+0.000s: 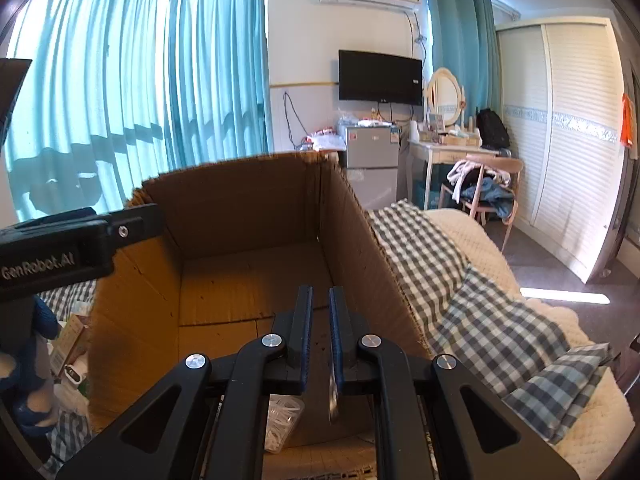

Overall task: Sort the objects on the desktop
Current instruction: 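Open both tools to drop the canister and blister pack into the box, then move both tools back over the items on the bed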

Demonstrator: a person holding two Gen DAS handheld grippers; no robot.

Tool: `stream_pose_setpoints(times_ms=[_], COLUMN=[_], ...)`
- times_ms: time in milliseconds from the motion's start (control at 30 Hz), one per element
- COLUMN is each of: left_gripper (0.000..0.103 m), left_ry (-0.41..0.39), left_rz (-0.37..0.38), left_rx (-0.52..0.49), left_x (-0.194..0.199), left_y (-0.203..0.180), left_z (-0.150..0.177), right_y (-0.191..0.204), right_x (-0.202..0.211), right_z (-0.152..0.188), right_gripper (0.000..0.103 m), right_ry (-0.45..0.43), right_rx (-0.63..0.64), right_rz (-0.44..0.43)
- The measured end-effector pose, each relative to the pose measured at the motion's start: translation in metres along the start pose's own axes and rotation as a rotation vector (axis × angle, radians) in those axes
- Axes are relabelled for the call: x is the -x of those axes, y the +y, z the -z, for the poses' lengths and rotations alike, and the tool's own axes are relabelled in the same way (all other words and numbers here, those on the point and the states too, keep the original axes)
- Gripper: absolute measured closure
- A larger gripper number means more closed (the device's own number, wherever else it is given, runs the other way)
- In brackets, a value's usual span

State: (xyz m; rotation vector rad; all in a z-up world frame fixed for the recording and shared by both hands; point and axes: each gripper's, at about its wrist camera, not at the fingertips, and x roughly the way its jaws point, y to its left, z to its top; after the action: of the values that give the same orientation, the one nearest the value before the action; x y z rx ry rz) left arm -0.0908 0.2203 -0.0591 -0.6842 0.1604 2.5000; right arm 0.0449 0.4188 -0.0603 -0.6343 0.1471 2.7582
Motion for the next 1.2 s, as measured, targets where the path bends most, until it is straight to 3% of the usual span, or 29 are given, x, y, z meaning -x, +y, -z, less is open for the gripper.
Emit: stream_pose_setpoints(times_ms=[100, 233, 433, 600, 800, 1000, 1067, 1200], left_gripper=[0.001, 0.001, 0.000, 0.000, 0.000, 0.000, 0.000, 0.000], left_ry=[-0.021, -0.047, -0.086, -0.147, -0.176, -0.203, -0.208, -0.202], left_rz=[-0.011, -0.010, -0.036, -0.030, -0.101, -0.158, -0.185, -0.210], left_rx=[0.010, 0.038, 0.066, 0.071, 0.021, 0.053, 0.074, 0.089], left_x=[0.018, 0.038, 0.074, 0.110, 0.148, 0.179, 0.186, 0.193], left_y=[0.004, 0.011, 0.020, 0.027, 0.029, 0.048, 0.058, 0.075], left_z=[-0.004, -0.010, -0.016, -0.016, -0.014, -0.010, -0.010, -0.012], right_y=[0.000, 0.001, 0.005, 0.010, 0.021, 0.033, 0.039, 0.053], right_x=[0.013, 0.031, 0.058, 0.082, 0.109, 0.130, 0.135, 0.146], right_z=[-0.005, -0.011, -0.022, -0.031, -0.039, -0.043, -0.044, -0.045], right_gripper=[0.094, 0.085, 0.083, 0.074, 0.073, 0.059, 0.050, 0.050], right_ry=[-0.027, -0.069, -0.127, -0.182, -0.244, -0.288, -0.297, -0.320], right_rx=[0.003, -0.001, 0.003, 0.000, 0.013, 0.017, 0.025, 0.041], right_rz=[-0.002, -0.011, -0.017, -0.031, -0.055, -0.114, -0.116, -0.129])
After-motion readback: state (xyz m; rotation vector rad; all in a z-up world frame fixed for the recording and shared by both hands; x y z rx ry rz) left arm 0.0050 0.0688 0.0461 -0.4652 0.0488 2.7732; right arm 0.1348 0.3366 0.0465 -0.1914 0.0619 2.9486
